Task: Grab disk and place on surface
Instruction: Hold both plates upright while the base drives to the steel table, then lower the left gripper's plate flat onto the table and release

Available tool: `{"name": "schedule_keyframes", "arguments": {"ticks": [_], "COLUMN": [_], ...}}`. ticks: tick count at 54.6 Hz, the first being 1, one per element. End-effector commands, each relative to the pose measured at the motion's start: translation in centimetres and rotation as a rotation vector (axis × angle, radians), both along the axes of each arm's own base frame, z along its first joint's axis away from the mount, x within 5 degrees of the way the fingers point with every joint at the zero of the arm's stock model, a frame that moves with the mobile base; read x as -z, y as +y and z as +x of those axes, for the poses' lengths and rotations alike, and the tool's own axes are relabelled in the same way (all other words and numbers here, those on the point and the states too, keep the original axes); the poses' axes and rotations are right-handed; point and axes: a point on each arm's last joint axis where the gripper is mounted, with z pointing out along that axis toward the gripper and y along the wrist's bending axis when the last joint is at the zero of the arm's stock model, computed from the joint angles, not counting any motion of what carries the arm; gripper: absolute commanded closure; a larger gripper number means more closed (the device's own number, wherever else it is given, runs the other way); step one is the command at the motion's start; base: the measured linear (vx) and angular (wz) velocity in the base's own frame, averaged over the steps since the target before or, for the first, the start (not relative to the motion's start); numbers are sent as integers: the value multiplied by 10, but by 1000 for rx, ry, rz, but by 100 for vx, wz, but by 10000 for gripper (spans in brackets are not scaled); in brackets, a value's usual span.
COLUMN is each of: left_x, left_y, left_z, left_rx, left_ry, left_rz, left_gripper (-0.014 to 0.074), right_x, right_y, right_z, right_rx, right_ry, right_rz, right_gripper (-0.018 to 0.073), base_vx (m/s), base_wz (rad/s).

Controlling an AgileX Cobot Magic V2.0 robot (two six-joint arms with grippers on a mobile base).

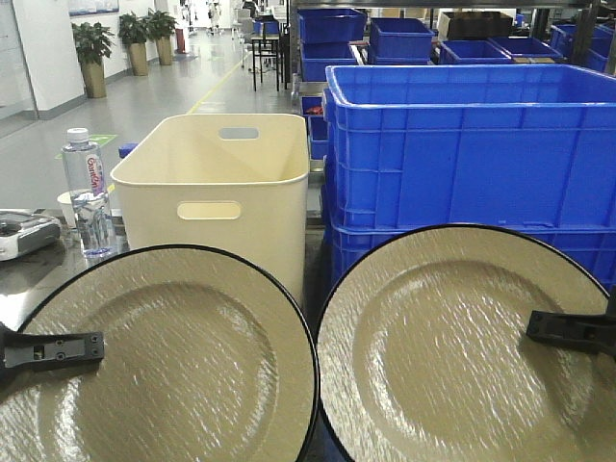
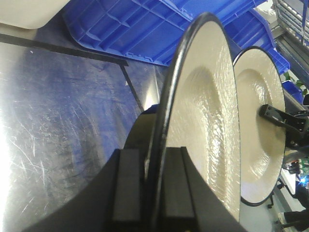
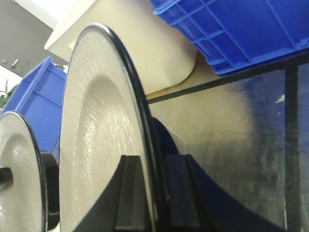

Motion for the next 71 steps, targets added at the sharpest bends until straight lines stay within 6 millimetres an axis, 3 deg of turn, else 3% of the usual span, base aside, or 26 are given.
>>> {"name": "schedule_keyframes", "arguments": {"ticks": [1, 21, 29, 40, 46, 56, 71], "left_x": [-28, -27, -20, -3, 8, 37, 73], "left_y": [-4, -3, 1, -3, -12, -44, -67], "left_z": [-5, -1, 12, 33, 47, 71, 85], "left_rx": [4, -27, -120, -200, -227, -166, -140], "left_ry": [-84, -91, -103, -76, -29, 38, 146], "left_rz": [-139, -131, -86, -27, -54, -122, -65], "left_gripper": [595, 595, 595, 595, 595, 594, 532], "right_x": [-24, -30, -42, -54, -55, -55, -55], "right_y": [3, 1, 2, 0, 0, 0, 0], "right_z": [-3, 1, 1, 2, 1, 1, 1], "right_rx": [23, 59, 68, 69, 65, 64, 62], "right_ry": [-83, -107, -161, -311, -319, -320, -322], "right_rz": [120, 198, 347, 373, 390, 388, 386], "right_gripper": [568, 568, 568, 568, 568, 568, 568], "base_vx": [0, 0, 0, 0, 0, 0, 0], "base_wz": [0, 0, 0, 0, 0, 0, 0]}}
